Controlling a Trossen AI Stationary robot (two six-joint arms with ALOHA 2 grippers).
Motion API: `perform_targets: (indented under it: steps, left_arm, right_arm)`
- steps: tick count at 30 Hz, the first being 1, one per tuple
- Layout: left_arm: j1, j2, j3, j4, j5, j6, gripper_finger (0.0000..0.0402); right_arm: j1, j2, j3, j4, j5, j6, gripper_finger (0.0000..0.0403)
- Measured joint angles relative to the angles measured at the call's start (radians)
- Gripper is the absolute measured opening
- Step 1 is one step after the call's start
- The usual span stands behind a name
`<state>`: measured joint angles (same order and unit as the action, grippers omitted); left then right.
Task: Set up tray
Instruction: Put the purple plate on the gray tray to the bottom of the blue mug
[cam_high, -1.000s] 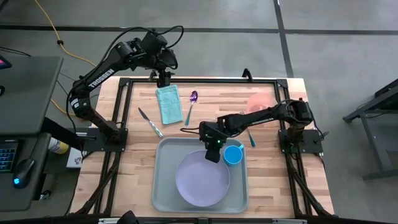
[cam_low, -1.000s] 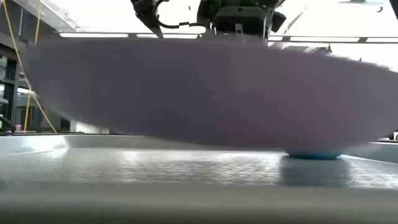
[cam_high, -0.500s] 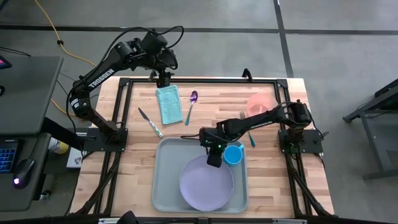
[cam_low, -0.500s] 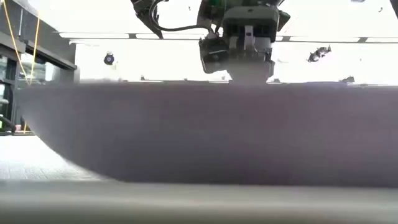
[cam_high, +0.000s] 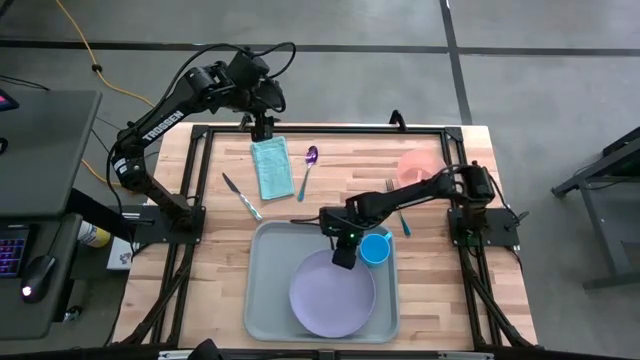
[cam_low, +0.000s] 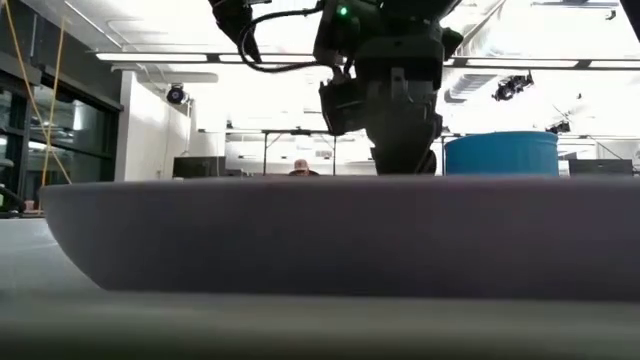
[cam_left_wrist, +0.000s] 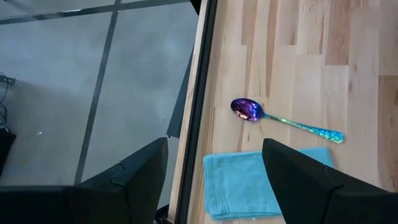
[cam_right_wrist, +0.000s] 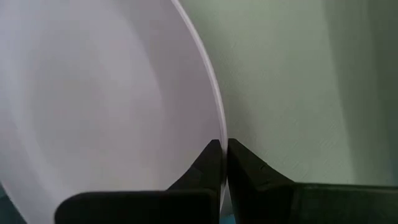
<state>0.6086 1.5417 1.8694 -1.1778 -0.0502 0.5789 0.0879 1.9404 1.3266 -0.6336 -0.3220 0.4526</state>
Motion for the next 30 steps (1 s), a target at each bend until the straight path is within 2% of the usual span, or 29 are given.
perform_targets:
  steps: [10,18,30]
  left_arm:
    - [0.000,0.000,0.000,0.000,0.000,0.000,0.0294]
    - [0.000,0.000,-0.001,-0.001,-0.001,0.000,0.0294]
    - [0.000,0.000,-0.001,-0.005,-0.001,0.000,0.0294]
  right_arm:
    - [-0.003,0.004,0.000,-0.055,0.078,0.043,0.0000]
    - [-0.004,0.004,0.000,-0.059,0.081,0.047,0.0000]
    - [-0.004,0.004,0.000,-0.084,0.049,-0.055,0.0000]
